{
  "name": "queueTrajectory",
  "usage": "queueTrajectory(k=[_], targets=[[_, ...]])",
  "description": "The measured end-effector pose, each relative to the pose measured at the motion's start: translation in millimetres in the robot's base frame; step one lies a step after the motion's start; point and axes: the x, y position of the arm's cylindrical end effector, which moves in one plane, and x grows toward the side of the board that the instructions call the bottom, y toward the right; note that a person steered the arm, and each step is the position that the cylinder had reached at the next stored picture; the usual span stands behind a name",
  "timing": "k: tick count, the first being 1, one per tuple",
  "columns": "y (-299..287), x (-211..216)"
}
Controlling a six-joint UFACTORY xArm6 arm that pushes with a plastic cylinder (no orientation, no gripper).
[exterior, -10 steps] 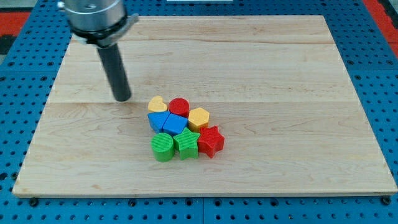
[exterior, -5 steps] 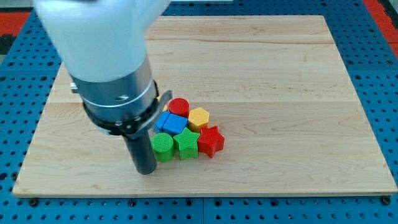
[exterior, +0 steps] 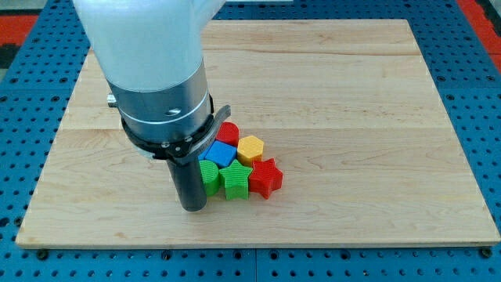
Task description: Separate blue cube with yellow hexagon from group of blocks
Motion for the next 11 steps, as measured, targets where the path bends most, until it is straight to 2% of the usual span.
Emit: queueTrajectory(k=[1, 2, 3, 6, 7, 8, 11], targets=[[0.0, 3.4], [33.6, 13.9], [38.1, 7.3], [36.9, 0.4], [18.5, 19.7], [-31.7, -6.2], [8.4, -66.5]])
